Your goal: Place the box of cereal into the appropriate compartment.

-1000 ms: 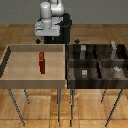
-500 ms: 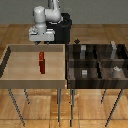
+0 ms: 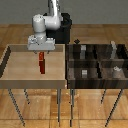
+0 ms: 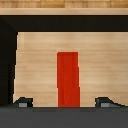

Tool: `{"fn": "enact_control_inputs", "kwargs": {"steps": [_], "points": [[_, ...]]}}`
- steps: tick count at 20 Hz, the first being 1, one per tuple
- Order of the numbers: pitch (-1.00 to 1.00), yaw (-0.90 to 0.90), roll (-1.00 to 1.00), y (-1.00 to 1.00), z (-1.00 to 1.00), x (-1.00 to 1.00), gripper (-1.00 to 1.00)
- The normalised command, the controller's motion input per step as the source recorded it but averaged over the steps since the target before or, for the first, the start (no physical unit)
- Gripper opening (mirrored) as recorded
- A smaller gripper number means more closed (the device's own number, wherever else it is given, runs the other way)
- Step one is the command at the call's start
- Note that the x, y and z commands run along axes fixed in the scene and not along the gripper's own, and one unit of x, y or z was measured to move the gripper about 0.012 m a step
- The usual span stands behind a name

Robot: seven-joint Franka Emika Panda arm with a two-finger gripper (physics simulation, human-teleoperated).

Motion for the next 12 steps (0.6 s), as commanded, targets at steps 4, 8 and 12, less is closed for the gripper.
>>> {"fn": "enact_control_inputs", "kwargs": {"steps": [4, 8, 12], "points": [[0.00, 0.00, 0.00, 0.00, -0.50, 0.00, 1.00], [0.00, 0.00, 0.00, 0.00, -1.00, 0.00, 1.00], [0.00, 0.00, 0.00, 0.00, 0.00, 0.00, 1.00]]}}
